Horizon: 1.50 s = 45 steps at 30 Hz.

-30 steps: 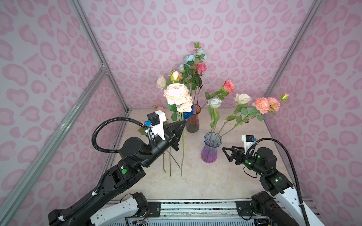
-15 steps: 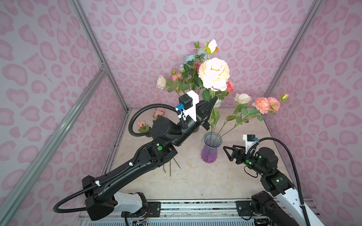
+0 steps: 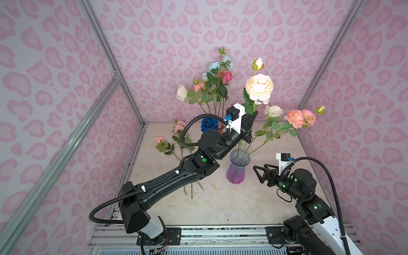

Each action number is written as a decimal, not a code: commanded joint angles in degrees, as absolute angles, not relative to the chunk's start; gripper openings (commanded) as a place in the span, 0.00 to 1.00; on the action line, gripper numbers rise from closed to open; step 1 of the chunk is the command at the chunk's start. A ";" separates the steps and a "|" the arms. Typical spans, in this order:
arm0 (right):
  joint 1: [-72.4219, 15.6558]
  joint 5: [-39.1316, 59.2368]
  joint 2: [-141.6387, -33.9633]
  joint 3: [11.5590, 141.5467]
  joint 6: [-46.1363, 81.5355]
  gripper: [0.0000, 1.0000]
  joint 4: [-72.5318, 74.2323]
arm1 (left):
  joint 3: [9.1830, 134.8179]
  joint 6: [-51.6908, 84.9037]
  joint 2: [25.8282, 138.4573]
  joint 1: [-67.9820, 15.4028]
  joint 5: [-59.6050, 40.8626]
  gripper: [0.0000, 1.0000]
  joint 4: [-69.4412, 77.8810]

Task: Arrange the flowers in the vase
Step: 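Carry the cream rose to the blue-purple vase and lower its stem in, then open the left gripper, release the cream rose, withdraw from the vase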

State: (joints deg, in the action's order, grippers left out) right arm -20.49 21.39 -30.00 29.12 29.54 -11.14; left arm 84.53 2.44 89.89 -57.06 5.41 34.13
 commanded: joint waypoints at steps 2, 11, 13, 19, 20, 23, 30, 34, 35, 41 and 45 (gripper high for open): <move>-20.48 21.09 -29.88 28.22 29.50 0.91 -10.98 | 82.20 6.47 91.15 -57.04 5.64 0.03 34.76; -20.49 21.40 -30.32 27.27 29.95 0.91 -10.18 | 74.70 10.12 92.46 -57.21 7.03 0.07 31.34; -20.48 21.51 -30.27 27.42 29.92 0.91 -10.56 | 74.35 10.46 92.89 -57.28 8.06 0.08 29.76; -20.50 21.09 -28.98 27.25 30.50 0.91 -11.42 | 74.15 10.72 92.90 -57.30 9.14 0.26 25.95; -20.54 21.09 -28.87 27.25 30.43 0.91 -11.50 | 74.22 10.80 92.59 -57.30 8.74 0.29 25.10; -20.49 21.18 -29.27 27.25 30.65 0.91 -11.28 | 73.62 10.22 91.06 -57.64 8.04 0.40 23.68; -20.52 22.10 -30.75 27.86 31.19 0.91 -10.01 | 69.78 7.20 85.04 -58.89 8.33 0.54 21.96; -20.57 22.26 -31.46 28.17 31.07 0.90 -9.69 | 66.13 7.35 80.63 -58.97 9.82 0.54 22.47; -20.55 22.39 -31.61 28.08 31.30 0.91 -9.43 | 65.24 7.70 79.58 -58.97 9.97 0.54 22.43; -20.83 22.85 -32.44 28.67 31.33 0.90 -9.47 | 58.66 9.89 70.60 -59.45 10.73 0.49 21.28; -20.92 22.64 -32.60 28.95 30.86 0.90 -10.06 | 50.35 10.55 61.81 -59.44 19.91 0.48 19.55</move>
